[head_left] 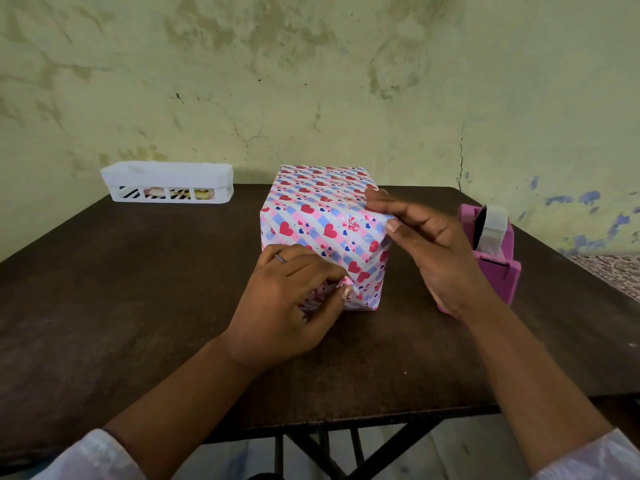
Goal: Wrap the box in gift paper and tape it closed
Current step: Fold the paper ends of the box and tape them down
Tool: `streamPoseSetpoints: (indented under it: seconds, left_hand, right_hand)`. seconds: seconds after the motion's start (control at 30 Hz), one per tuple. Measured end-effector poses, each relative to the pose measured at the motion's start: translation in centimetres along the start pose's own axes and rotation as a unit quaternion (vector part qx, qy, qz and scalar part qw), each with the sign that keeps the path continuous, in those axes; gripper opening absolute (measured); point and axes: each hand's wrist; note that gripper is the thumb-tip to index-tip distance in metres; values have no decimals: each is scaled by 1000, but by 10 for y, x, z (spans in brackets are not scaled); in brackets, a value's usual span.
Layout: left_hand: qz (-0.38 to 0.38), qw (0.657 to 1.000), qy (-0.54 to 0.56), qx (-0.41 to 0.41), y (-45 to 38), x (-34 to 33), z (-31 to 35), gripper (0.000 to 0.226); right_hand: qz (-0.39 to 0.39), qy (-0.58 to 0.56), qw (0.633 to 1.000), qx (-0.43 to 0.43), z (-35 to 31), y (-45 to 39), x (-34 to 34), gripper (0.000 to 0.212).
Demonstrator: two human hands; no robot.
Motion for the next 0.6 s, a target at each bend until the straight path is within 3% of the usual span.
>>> streamPoseSetpoints:
  seconds: [0.1,0.27,0.47,0.6]
  left_hand:
    - [-9,1000,22,12,-1,3,2,24]
    - [-57,998,14,-15,-3,10,1,21]
    - [-85,966,185,161,-6,19,17,5]
    - [-65,968,163,178,-8,20,25,4]
  right_hand:
    - [11,54,998,4,-2,0,-2,28]
    - [22,51,998,-5,-3,0,-3,30]
    - [23,44,999,-14,-4,-1,-3,29]
    - [29,47,998,-15,-5,0,-4,27]
Point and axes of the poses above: each hand's wrist, its own y-axis away from the middle knuckle, its own x-axis out of the back of the hand, z = x × y, and after that the axes turned 5 degrees about y, right-handed
